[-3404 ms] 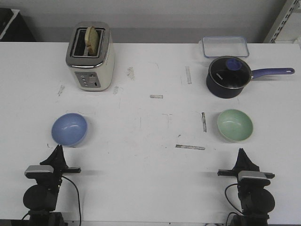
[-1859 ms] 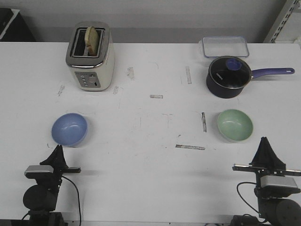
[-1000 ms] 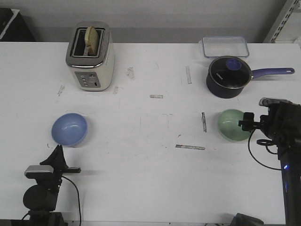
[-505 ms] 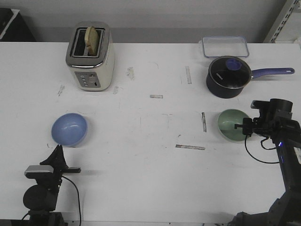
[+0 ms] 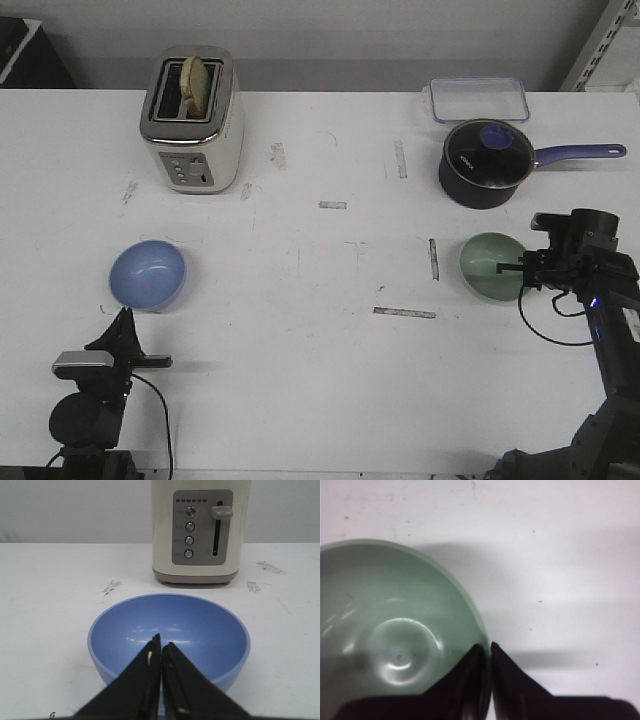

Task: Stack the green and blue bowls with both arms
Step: 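Reach the right gripper forward and grasp the rim of the pale green bowl, then slide the green bowl with the right gripper toward the table center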

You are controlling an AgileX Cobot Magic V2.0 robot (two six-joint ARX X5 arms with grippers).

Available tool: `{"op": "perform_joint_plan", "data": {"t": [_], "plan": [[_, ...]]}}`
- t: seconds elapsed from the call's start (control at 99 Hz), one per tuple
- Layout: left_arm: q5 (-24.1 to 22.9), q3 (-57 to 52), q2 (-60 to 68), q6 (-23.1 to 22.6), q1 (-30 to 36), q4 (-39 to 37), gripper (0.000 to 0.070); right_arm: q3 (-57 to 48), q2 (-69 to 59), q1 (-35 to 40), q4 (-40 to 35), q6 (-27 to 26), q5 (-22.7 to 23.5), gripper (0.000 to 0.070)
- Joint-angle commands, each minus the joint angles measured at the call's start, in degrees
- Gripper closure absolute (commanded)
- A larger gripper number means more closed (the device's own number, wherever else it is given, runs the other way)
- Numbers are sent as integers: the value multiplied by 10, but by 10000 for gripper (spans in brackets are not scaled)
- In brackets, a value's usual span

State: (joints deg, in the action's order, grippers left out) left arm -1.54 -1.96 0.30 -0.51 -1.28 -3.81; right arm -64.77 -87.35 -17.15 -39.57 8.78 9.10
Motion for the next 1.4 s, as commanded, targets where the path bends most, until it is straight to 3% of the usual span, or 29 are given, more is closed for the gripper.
{"op": "perform_joint_plan", "data": {"t": [0.0,0.263,0.667,0.889,1.101,1.394], "plan": [[0,12,-1,1,0,-8,699,-23,11,2,3,3,-1,698],[0,12,-1,1,0,-9,699,-98,71,65,-32,-10,33,698],[0,12,-1,1,0,-8,699,-110,57,382,-38,-45,37,698],[0,12,-1,1,0,-8,699,-110,-29,494,-32,-45,46,697],[0,12,-1,1,0,-8,699,-110,-101,540,-22,-44,44,697],[0,12,-1,1,0,-8,699,-110,-127,544,-16,-45,45,680]]}}
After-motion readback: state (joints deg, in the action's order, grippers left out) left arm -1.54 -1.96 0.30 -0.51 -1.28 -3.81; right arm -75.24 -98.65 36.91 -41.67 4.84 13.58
